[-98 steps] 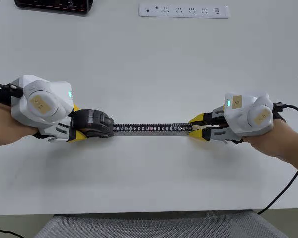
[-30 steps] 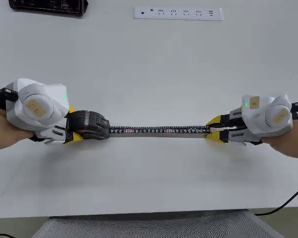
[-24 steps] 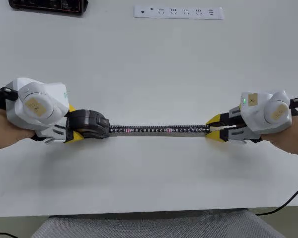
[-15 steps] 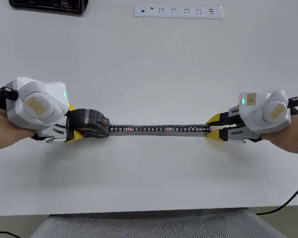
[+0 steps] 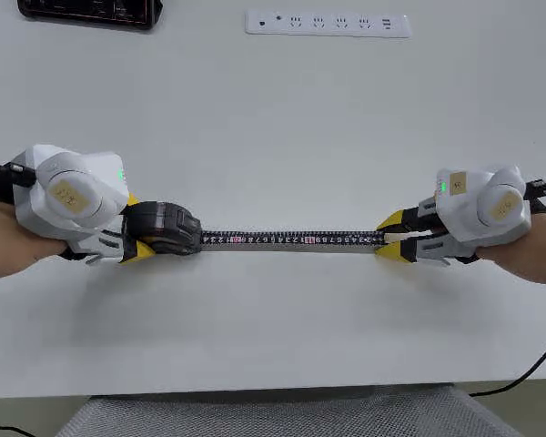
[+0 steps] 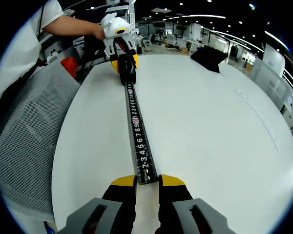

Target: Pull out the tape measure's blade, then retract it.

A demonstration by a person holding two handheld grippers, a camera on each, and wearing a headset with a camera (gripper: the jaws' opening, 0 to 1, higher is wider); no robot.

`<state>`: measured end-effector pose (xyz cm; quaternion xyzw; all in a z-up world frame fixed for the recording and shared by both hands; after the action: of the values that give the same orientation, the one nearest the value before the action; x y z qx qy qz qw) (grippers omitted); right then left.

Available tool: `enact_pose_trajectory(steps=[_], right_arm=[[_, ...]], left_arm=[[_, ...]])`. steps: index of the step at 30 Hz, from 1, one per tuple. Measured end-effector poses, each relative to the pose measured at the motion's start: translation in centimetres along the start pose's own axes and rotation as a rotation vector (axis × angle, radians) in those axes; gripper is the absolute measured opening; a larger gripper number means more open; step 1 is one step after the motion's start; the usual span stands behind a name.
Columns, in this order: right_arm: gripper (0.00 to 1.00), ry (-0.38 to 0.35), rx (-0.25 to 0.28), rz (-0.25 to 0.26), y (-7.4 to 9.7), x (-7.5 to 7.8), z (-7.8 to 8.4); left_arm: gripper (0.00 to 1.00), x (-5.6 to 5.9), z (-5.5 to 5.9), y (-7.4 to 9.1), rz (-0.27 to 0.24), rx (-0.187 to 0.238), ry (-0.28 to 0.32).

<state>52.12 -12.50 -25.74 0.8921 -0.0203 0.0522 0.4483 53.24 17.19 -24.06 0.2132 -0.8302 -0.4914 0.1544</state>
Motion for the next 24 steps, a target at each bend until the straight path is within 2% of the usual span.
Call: enact_pose_trajectory(steps=[4, 8, 15, 20, 24], right_arm=[[0.16, -0.012, 0.001, 0.001, 0.0, -0.1, -0.1], [0.19, -0.027, 0.001, 0.007, 0.1, -0.1, -0.1], [0.22, -0.047, 0.008, 0.015, 0.1, -0.2, -0.2], [0.23, -0.068, 0.022, 0.034, 0.4, 0.1, -0.6], [0.28, -0.108, 0.033, 0.050, 0.5, 0.1, -1.0]], left_arm=[[0.30, 0.0, -0.1, 0.0, -0.005, 0.000, 0.017], [0.37, 0.3, -0.2, 0.2, 0.004, 0.012, 0.051], [0.37, 0.4, -0.3, 0.2, 0.007, 0.018, 0.053], [0.37, 0.4, -0.4, 0.3, 0.008, 0.033, 0.078], [0.39, 0.2, -0.3, 0.9, -0.006, 0.059, 0.135]])
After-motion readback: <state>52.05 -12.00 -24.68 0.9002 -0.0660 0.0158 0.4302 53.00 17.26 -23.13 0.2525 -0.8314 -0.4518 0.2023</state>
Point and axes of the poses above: the centre of the closed fingertips' face, and the gripper's own axes: y roughly backward along the fingers, x roughly to its right, z roughly out of its underside, the point moved 1 cm from there along y, roughly backward along the fingers, and after that the axes turned 14 degrees about y, right-handed, at the moved point
